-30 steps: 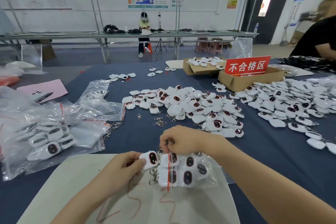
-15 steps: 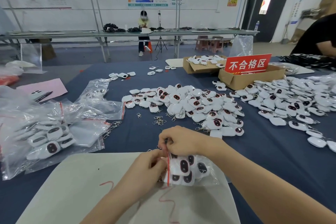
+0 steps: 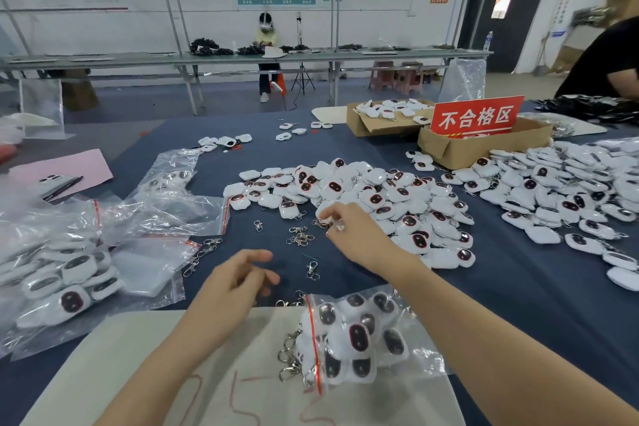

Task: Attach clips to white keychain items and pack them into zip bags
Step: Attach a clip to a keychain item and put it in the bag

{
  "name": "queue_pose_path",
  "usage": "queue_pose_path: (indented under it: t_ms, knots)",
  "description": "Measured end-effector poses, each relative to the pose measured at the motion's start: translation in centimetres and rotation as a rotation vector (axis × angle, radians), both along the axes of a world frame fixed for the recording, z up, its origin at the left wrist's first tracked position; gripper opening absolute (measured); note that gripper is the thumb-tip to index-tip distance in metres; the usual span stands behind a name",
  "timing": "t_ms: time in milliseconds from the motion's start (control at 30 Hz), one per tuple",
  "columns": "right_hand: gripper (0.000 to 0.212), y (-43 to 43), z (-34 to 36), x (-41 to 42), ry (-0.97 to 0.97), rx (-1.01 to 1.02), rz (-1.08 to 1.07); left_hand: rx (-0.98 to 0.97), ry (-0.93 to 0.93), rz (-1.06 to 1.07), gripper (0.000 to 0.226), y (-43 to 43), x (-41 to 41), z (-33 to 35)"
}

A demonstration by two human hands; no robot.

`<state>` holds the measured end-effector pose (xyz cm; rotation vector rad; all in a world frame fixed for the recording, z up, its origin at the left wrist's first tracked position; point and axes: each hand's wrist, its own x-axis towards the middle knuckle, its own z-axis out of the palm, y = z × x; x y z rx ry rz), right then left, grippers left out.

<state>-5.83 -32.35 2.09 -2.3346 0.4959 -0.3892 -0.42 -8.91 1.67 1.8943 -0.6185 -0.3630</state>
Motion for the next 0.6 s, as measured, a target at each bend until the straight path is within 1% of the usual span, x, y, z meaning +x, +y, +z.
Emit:
queue_pose_path:
  t_ms: [67, 133, 200, 233, 267, 333, 433, 467, 500, 533, 600]
  knots:
    - [0.035, -0.6, -1.0, 0.6, 0.032, -0.021, -0.088, 0.021, -0.016, 0.065, 0.029, -1.6, 1.6, -1.5]
    - [0.050, -1.2, -1.8, 1.1, 0.047, -0.046, -0.132, 0.058, -0.095, 0.092, 0.029, -3.3, 2.7, -2.7]
    - [0.061, -1.7, -2.2, 1.5, 0.077, -0.149, -0.131, 0.099, -0.172, 0.109, 0.028, -5.0, 3.5, -3.4]
    - [0.063, -1.9, -2.2, 1.8, 0.112, -0.217, -0.118, 0.135, -0.210, 0.122, 0.027, -5.8, 3.9, -3.5]
    - [0.063, -2.0, -2.2, 2.1, 0.156, -0.275, -0.102, 0.172, -0.246, 0.139, 0.025, -6.4, 4.3, -3.5]
    - [0.056, -2.2, -2.0, 2.7, 0.201, -0.346, -0.084, 0.193, -0.288, 0.174, 0.024, -7.4, 4.9, -3.7]
    - [0.039, -2.3, -1.8, 2.9, 0.168, -0.403, -0.089, 0.177, -0.320, 0.198, 0.025, -8.2, 5.4, -4.0]
    - [0.034, -2.3, -1.9, 2.8, 0.121, -0.391, -0.082, 0.158, -0.334, 0.180, 0.025, -8.3, 5.4, -4.1]
    - [0.027, -2.3, -1.9, 2.6, 0.055, -0.329, -0.060, 0.124, -0.339, 0.149, 0.024, -8.4, 5.4, -4.3]
    - [0.019, -2.3, -2.0, 2.3, -0.020, -0.196, -0.026, 0.079, -0.335, 0.113, 0.023, -8.4, 5.3, -4.4]
    - [0.009, -1.9, -2.0, 1.5, -0.121, 0.169, 0.097, -0.016, -0.323, 0.044, 0.022, -8.5, 5.3, -4.5]
